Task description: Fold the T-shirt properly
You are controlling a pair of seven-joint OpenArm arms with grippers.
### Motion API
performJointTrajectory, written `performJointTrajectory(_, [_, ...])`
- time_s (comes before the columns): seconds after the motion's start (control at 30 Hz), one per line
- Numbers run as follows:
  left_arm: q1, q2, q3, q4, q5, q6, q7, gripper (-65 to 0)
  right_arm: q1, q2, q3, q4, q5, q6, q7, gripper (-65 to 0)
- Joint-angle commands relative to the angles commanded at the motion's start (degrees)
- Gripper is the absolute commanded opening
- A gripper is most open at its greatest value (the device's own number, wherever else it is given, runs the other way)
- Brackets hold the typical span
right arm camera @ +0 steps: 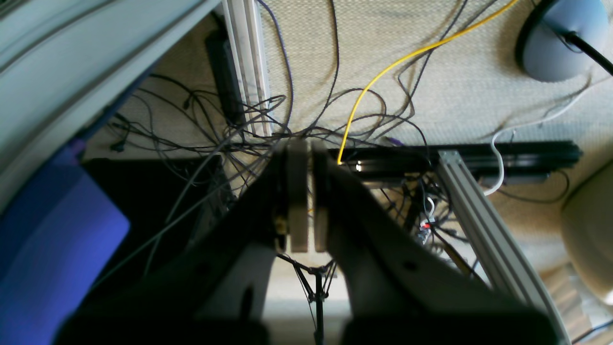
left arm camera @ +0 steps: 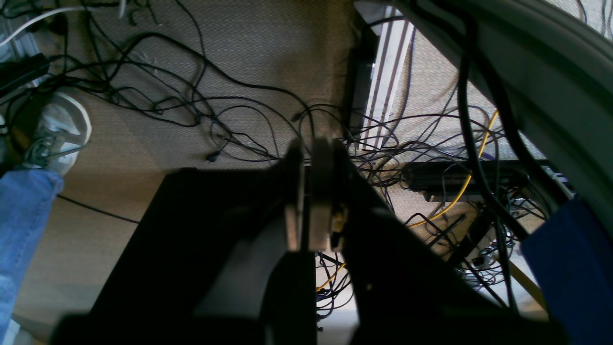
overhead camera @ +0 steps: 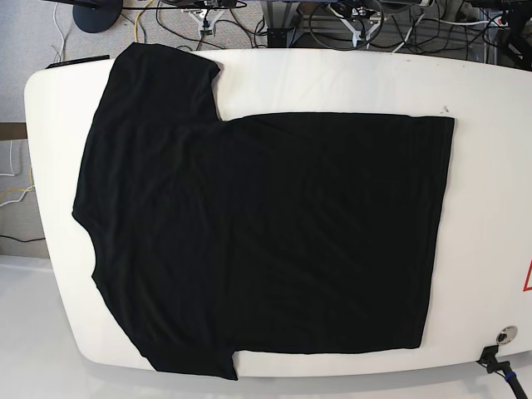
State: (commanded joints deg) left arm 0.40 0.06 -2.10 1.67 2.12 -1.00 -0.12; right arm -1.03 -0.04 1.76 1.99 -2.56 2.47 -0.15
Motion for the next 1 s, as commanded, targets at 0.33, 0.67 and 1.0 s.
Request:
performJointTrajectory(0.33, [-0.2,-0.1,0.1,-0.2,0.4,0.2,0.2,-62.3,0.0,0.0,0.0,0.4,0.0,-0.56,0.4,-61.8])
performJointTrajectory(0.67, [0.0,-0.1,0.1,-0.2,0.3,0.1,0.1,-62.3,-0.1,0.1,0.0,0.3,-0.1,-0.47,0.3,-61.8])
performJointTrajectory(1.0, [0.0,0.1,0.1,0.5,0.0,-0.2,0.1,-62.1,0.1,-0.2,-0.3,-0.1,-0.2,0.10,0.6,-62.3])
